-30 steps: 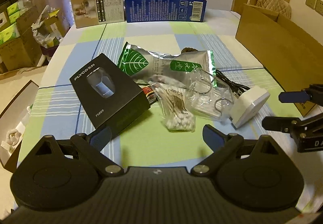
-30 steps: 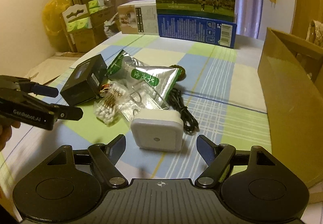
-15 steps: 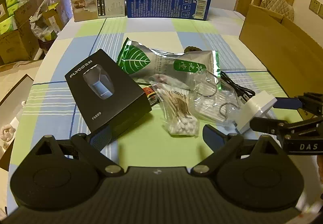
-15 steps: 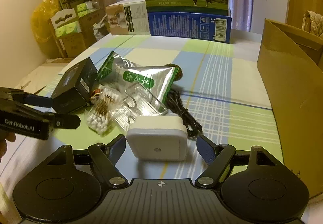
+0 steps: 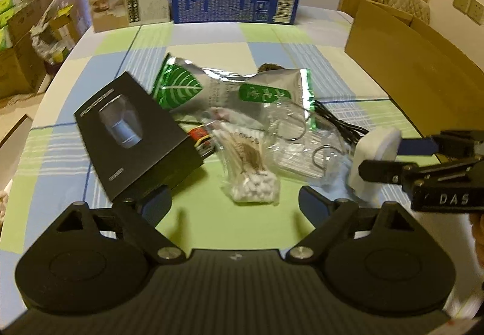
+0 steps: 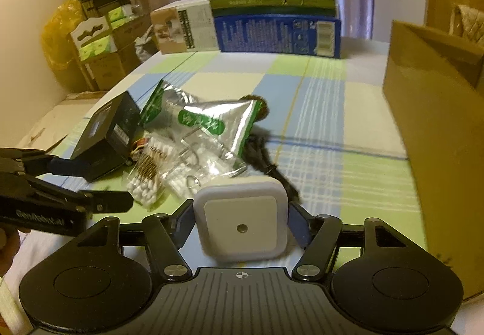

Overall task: Organize objects
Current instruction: 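Grasp the white night light with the right gripper while the left gripper approaches the cotton swab bag, then grasp the cotton swab bag with the left gripper and lift both items, then carry the night light and swab bag into the cardboard box and release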

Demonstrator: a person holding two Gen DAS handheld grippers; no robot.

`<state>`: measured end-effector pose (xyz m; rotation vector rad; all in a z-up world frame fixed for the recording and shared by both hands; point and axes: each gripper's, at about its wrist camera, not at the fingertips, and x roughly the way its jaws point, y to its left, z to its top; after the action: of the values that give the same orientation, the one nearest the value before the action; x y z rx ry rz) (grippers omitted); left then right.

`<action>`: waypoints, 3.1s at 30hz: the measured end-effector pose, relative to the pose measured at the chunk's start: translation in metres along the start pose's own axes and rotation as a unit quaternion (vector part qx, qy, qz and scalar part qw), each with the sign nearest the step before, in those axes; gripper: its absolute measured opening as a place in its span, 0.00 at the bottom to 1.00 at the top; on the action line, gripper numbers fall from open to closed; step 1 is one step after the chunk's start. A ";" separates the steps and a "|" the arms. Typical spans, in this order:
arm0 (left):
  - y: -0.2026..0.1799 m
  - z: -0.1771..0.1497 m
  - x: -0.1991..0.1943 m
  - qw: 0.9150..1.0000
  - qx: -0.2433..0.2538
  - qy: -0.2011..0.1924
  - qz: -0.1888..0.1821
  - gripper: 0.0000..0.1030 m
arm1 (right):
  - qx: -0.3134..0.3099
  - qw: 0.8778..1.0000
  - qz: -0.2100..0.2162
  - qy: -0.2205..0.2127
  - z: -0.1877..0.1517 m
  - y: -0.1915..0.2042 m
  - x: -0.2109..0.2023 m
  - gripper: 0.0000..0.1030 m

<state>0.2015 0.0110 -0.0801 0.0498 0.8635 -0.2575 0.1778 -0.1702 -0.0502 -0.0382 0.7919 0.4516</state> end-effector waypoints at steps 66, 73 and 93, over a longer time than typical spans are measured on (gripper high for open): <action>-0.040 -0.039 -0.017 0.999 0.020 0.028 0.021 0.21 | -0.039 0.998 -0.027 0.031 -0.036 -0.008 -0.035 0.60; -0.046 -0.032 -0.032 1.000 0.018 0.015 0.011 0.20 | -0.033 0.999 -0.023 0.024 -0.030 -0.005 -0.042 0.60; -0.139 0.026 -0.091 0.997 0.021 -0.062 -0.031 0.20 | -0.011 0.990 -0.090 -0.105 0.019 -0.065 -0.154 0.60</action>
<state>0.1309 -0.1086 0.0143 0.0469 0.7378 -0.3335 0.1229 -0.2828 0.0619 -0.0807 0.5695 0.2885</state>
